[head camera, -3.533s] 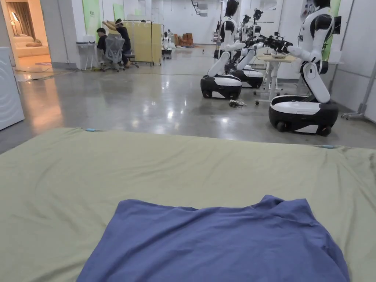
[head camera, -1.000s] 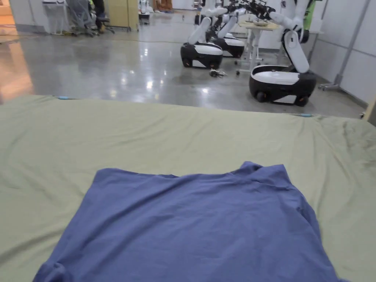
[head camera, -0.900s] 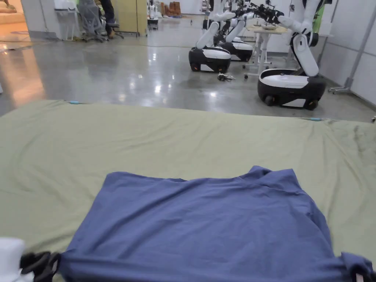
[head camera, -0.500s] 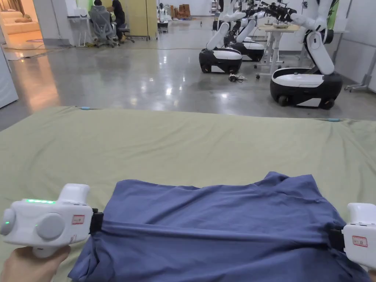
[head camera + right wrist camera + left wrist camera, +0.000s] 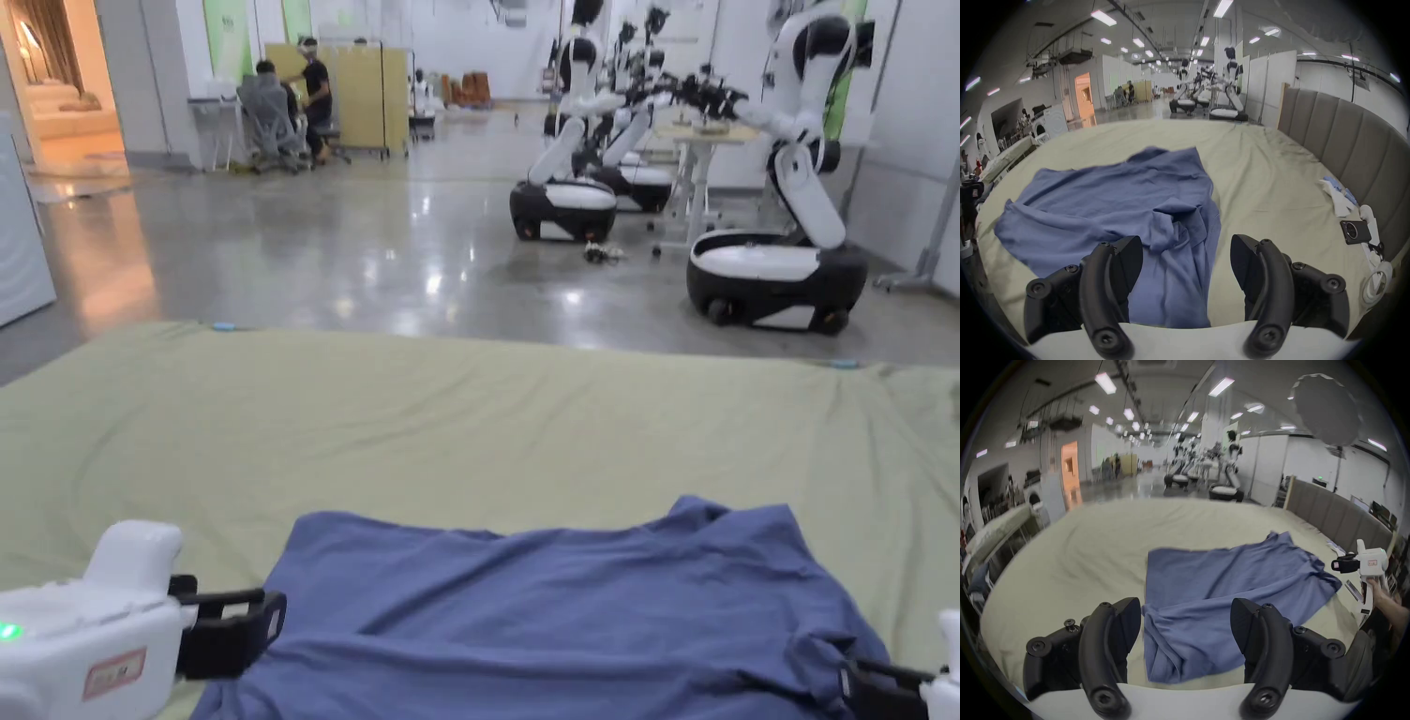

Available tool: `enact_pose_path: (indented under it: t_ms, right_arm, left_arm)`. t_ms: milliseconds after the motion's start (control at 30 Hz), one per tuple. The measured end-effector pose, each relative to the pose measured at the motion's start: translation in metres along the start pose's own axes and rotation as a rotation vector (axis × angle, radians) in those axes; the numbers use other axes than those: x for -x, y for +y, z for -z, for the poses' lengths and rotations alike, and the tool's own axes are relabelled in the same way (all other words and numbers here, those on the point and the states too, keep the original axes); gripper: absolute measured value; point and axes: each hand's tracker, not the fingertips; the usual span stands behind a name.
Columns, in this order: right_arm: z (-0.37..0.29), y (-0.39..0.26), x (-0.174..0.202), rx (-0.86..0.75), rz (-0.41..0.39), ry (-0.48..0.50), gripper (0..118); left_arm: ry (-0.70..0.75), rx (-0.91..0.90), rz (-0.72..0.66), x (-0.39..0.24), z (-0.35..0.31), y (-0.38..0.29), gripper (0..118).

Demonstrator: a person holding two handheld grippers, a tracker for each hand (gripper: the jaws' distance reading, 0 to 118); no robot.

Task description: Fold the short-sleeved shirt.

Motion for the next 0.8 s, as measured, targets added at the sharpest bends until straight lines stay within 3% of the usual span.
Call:
enact_pose_path:
  t_ms: [267,367,467,567,633,700,733,800]
  right_arm:
    - [-0.102,-0.018,0.006,-0.166,0.170,0.071,83]
    - [-0.134,-0.028,0.010,-0.234,0.119,0.087,83]
    - [-0.161,-0.037,0.021,-0.235,0.059,0.092,79]
    - [-0.184,-0.046,0.035,-0.247,0.040,0.114,46]
    - [-0.193,-0.051,0.045,-0.248,0.021,0.115,22]
    - [-0.197,-0.055,0.050,-0.238,0.008,0.124,1]
    - [-0.198,-0.057,0.053,-0.228,-0.006,0.131,0]
    - [-0.201,-0.063,0.062,-0.228,-0.043,0.107,0]
  left_arm:
    - [-0.002,-0.223,0.130,-0.045,-0.105,0.001,77]
    - [-0.005,-0.273,0.135,-0.056,-0.131,-0.014,76]
    - [-0.077,-0.252,0.025,-0.060,-0.134,-0.041,72]
    - [0.003,-0.280,-0.016,-0.070,-0.156,-0.063,45]
    - [0.000,-0.278,-0.021,-0.075,-0.164,-0.069,17]
    - [0.011,-0.277,-0.038,-0.080,-0.172,-0.076,15]
    - [0.013,-0.274,-0.029,-0.081,-0.177,-0.075,3]
    - [0.107,-0.251,0.012,-0.091,-0.195,-0.071,3]
